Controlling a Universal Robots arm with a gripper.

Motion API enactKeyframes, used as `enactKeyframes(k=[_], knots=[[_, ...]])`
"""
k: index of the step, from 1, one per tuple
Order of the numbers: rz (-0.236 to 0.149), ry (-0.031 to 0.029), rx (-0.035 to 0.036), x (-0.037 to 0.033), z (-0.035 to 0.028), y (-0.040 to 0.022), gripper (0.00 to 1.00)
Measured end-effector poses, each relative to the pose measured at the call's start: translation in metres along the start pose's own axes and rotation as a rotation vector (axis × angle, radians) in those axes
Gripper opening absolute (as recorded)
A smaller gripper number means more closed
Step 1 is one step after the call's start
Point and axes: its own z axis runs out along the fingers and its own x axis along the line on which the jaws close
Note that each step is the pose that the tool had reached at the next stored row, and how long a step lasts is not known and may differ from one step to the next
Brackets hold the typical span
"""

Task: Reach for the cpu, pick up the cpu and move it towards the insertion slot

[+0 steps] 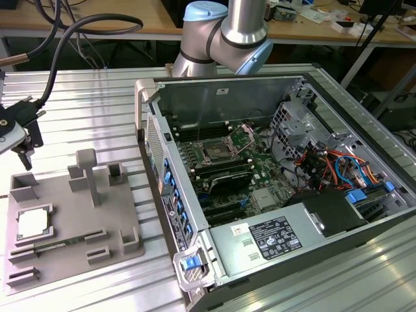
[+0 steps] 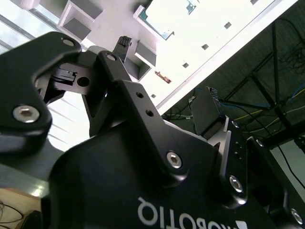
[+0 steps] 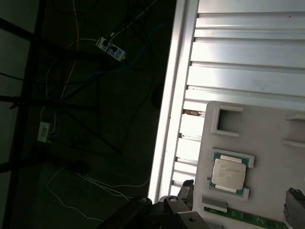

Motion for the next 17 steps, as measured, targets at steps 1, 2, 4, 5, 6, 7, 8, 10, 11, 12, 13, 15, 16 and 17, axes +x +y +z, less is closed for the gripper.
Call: enactKeyframes(k=[1, 2, 4, 5, 6, 7, 8, 10, 11, 12, 13, 15, 16, 17], knots=[[0.000, 0.0000, 0.0000, 0.0000, 0.0001, 0.0000, 0.78], [0.000, 0.0000, 0.0000, 0.0000, 0.0002, 0.0000, 0.78], [0.000, 0.0000, 0.0000, 0.0000, 0.0006, 0.0000, 0.78], [0.000, 0.0000, 0.0000, 0.0000, 0.0008, 0.0000, 0.78], [0.000, 0.0000, 0.0000, 0.0000, 0.0009, 0.0000, 0.78], [0.000, -0.0001, 0.0000, 0.0000, 0.0011, 0.0000, 0.78], [0.000, -0.0001, 0.0000, 0.0000, 0.0013, 0.0000, 0.78], [0.000, 0.0000, 0.0000, 0.0000, 0.0017, -0.0001, 0.78], [0.000, -0.0001, 0.0000, 0.0000, 0.0020, -0.0001, 0.78], [0.000, 0.0000, 0.0000, 0.0000, 0.0022, -0.0001, 0.78], [0.000, -0.0002, 0.0000, 0.0000, 0.0026, -0.0001, 0.78], [0.000, 0.0000, 0.0001, 0.0001, 0.0036, -0.0001, 0.78], [0.000, 0.0000, 0.0000, 0.0001, 0.0042, -0.0001, 0.78], [0.000, 0.0000, 0.0000, 0.0001, 0.0048, -0.0002, 0.78]])
